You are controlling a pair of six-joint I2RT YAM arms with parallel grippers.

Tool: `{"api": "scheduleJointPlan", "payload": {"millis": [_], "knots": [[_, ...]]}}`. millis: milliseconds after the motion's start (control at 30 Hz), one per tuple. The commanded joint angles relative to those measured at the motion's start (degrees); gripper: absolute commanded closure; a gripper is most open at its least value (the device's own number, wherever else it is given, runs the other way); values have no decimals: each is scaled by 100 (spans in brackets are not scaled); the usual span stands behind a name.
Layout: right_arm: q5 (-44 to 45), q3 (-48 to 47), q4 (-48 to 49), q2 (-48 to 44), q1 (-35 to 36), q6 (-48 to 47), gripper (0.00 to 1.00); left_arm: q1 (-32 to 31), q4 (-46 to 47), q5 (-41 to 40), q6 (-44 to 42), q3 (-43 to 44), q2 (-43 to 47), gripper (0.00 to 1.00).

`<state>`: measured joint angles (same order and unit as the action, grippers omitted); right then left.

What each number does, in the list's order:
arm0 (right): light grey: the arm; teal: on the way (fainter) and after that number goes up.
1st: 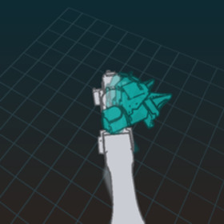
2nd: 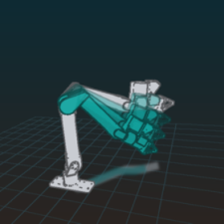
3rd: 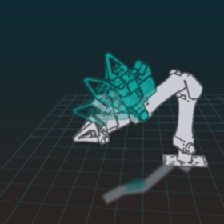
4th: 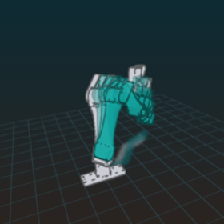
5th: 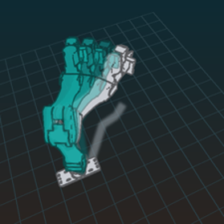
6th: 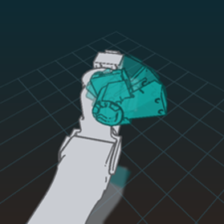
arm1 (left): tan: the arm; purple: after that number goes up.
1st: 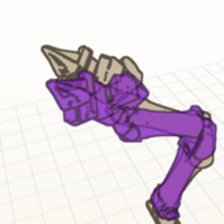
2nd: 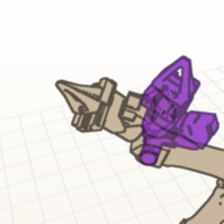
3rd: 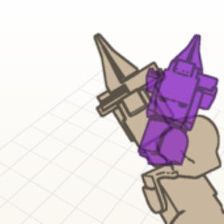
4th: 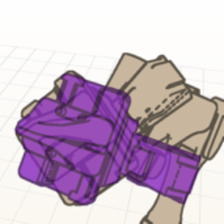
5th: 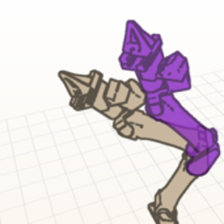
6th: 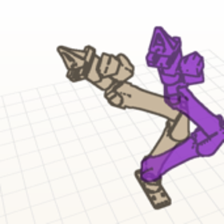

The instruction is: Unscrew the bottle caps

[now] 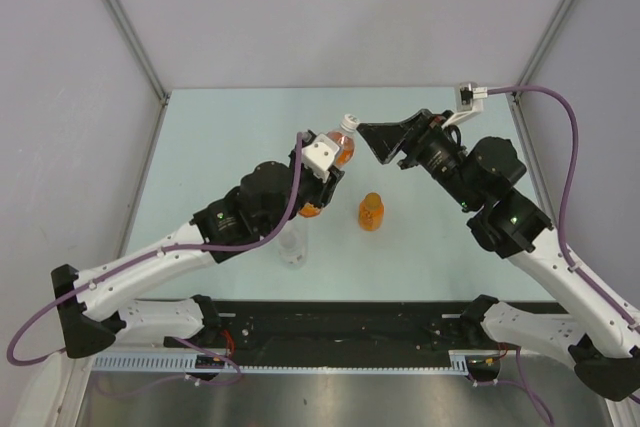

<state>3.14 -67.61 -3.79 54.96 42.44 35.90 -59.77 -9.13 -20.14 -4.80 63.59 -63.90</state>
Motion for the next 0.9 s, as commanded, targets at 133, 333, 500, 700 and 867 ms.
{"api": "scheduleJointPlan", "payload": {"millis": [133,333,500,700,867], "knots": [[170,-76,564,217,63,163,20,-132,262,-236,-180,39,53,100],[126,-76,722,322,124,172,24,-228,218,-236,-206,92,-52,100],[100,-76,748,358,133,146,32,-272,209,-236,-232,127,-105,100],[73,-76,713,384,142,137,39,-316,201,-245,-241,162,-158,100],[55,-76,582,419,142,128,40,-351,192,-262,-241,206,-176,100]]}}
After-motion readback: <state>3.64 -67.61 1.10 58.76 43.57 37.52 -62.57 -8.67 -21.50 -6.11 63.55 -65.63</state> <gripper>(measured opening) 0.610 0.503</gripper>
